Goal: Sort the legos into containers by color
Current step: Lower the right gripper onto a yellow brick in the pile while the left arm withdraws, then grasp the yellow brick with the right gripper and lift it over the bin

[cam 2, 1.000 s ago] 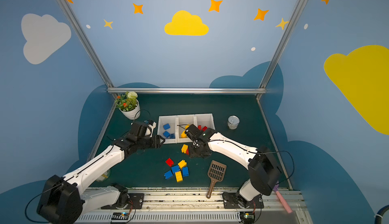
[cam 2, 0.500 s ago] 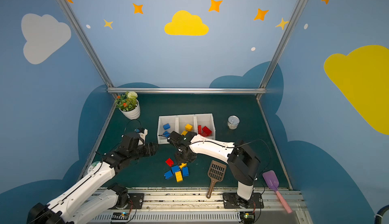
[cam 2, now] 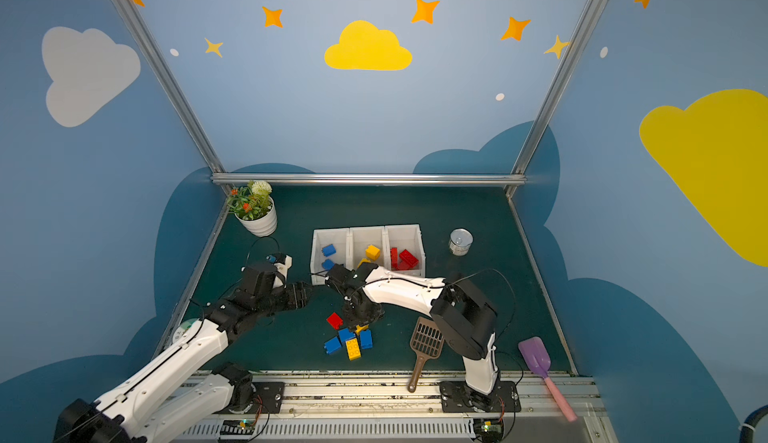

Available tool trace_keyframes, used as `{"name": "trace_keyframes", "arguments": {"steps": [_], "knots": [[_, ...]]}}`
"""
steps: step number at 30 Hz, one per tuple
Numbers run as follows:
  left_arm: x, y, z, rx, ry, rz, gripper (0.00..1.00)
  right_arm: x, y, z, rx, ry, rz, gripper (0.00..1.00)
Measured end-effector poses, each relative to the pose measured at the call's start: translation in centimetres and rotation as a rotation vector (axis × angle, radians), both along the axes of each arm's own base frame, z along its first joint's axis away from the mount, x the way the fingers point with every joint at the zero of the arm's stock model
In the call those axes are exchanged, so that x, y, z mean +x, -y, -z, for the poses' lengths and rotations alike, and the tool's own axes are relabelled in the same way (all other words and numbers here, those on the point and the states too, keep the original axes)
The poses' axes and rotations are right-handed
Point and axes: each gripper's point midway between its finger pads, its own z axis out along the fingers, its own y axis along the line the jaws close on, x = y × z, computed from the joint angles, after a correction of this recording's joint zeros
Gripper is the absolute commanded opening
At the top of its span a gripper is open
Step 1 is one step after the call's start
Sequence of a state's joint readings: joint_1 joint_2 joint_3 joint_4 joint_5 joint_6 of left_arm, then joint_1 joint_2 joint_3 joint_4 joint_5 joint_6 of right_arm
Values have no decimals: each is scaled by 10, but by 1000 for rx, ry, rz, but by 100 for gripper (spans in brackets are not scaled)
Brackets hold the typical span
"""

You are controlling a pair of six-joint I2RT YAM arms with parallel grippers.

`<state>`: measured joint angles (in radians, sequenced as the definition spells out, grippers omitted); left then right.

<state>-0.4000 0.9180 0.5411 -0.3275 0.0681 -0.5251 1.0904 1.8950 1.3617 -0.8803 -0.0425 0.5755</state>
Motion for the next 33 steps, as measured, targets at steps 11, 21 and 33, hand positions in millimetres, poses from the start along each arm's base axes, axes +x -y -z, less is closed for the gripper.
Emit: {"name": "trace_keyframes", "arguments": {"steps": [11,21,33], "knots": [[-2,0,-2,-9,10,4,67,11,11,6,-30,9,52,53],[-4,0,2,-6,-2,6,67,17,22,15,-47,-1,92,52],[-5,0,1,-8,-1,7,68,20,24,16,-57,-3,88,43]]}}
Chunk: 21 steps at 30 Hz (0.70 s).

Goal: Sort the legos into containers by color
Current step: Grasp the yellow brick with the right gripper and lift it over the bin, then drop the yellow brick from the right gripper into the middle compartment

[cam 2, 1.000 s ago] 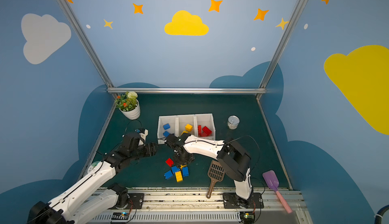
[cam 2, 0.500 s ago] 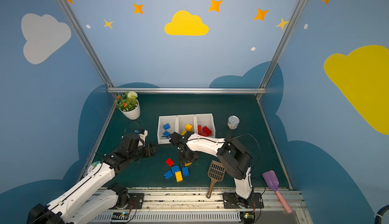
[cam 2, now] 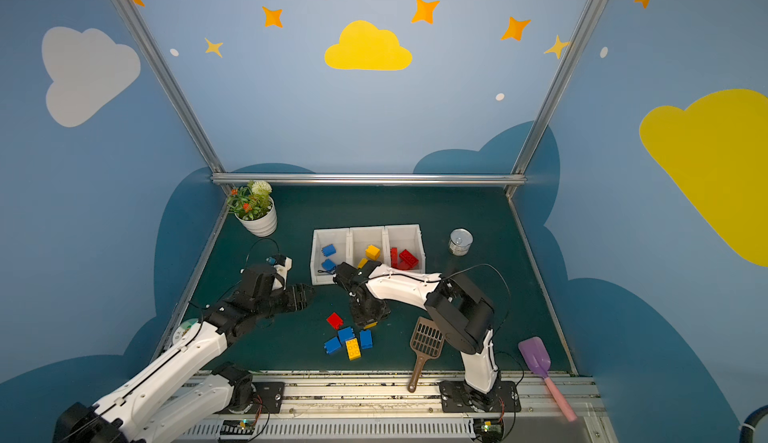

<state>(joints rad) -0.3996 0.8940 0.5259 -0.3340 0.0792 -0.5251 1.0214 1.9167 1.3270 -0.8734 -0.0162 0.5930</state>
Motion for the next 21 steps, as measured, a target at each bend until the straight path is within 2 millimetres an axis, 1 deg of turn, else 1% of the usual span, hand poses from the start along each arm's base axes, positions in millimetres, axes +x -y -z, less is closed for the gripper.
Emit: {"name": "trace_keyframes", "arguments": {"steps": [2,4,7,9,11,13,15,16,18,21], "knots": [[0,0,0,0,-1,0,68,8,1,-10,3,13,-5,43],[0,0,-1,-3,0,2,68,22,-3,-27,25,47,-8,43],[-1,2,-1,-12,-2,6,68,57,-16,-63,96,130,-8,42],[-2,3,-1,-19,-6,11,68,82,-21,-86,139,191,-1,42],[-4,4,0,-26,-13,14,68,106,-20,-105,168,239,19,42],[-5,5,2,-32,-21,16,68,128,-20,-117,188,278,39,42],[-7,6,3,-40,-29,17,68,150,-20,-121,196,302,61,42],[-7,6,4,-42,-32,19,68,159,-20,-120,195,306,72,42],[-8,7,4,-49,-36,23,68,176,-21,-110,187,303,91,42],[-9,8,4,-58,-41,23,68,190,-23,-89,166,277,105,42]]}}
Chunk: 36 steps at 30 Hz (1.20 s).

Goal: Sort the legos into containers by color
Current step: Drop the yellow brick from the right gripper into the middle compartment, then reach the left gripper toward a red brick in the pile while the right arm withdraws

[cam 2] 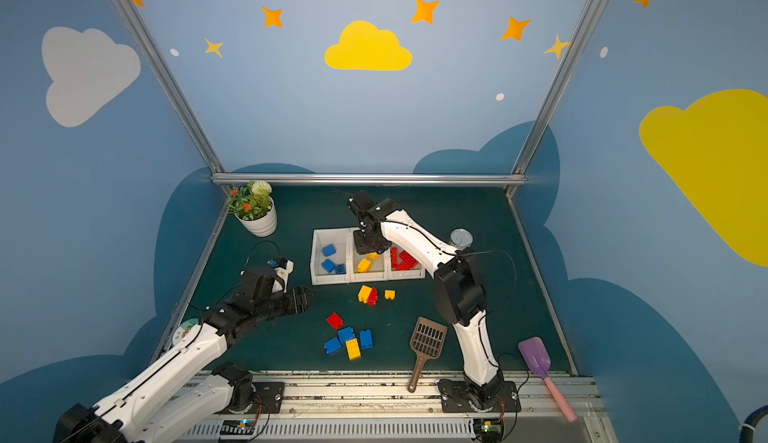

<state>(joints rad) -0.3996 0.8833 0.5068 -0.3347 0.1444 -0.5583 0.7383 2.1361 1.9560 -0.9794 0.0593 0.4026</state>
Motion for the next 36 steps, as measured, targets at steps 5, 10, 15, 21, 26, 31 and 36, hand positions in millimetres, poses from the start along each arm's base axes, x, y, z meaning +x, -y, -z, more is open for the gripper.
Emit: {"name": "trace_keyframes", "arguments": {"steps": [5,10,15,21,26,31,36], "knots": [[-1,1,0,-13,-8,0,68,5,-5,27,-30,-53,-4,54],[-4,2,4,-16,-21,3,68,8,-9,23,-14,-51,-9,64],[-4,2,4,-17,-22,4,68,10,-10,19,-2,-49,-9,65],[-5,2,4,-18,-24,7,68,3,-6,3,21,-42,-10,65],[-10,5,7,-8,-41,25,68,-17,7,-28,73,-17,0,64],[-21,15,15,20,-66,83,68,-44,30,-48,114,1,22,64],[-34,25,30,77,-114,142,68,-74,55,-40,115,-24,57,64]]}}
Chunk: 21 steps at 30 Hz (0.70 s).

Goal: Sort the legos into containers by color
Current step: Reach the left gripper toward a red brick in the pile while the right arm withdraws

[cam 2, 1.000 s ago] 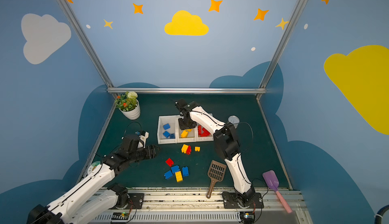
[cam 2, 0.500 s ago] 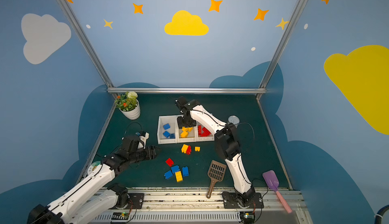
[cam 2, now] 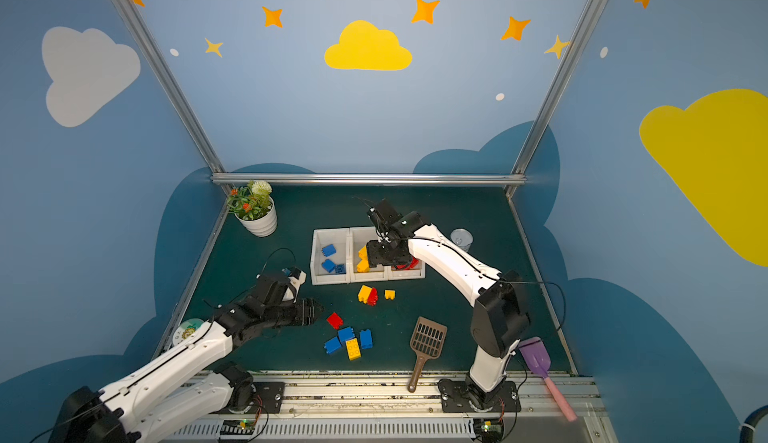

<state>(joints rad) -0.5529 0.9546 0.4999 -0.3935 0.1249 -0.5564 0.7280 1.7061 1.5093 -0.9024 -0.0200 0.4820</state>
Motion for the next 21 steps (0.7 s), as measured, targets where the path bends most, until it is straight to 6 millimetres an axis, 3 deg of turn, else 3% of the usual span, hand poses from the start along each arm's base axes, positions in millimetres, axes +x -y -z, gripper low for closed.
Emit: {"name": "trace_keyframes", "arguments": {"steps": [6,10,21], "knots": [[-5,10,11,85,-29,72,68,-35,31,22,-32,-60,49,64],[1,20,12,138,-24,126,68,-51,47,27,-35,-71,88,64],[4,47,28,286,-43,305,67,-68,64,40,-37,-101,165,64]]}}
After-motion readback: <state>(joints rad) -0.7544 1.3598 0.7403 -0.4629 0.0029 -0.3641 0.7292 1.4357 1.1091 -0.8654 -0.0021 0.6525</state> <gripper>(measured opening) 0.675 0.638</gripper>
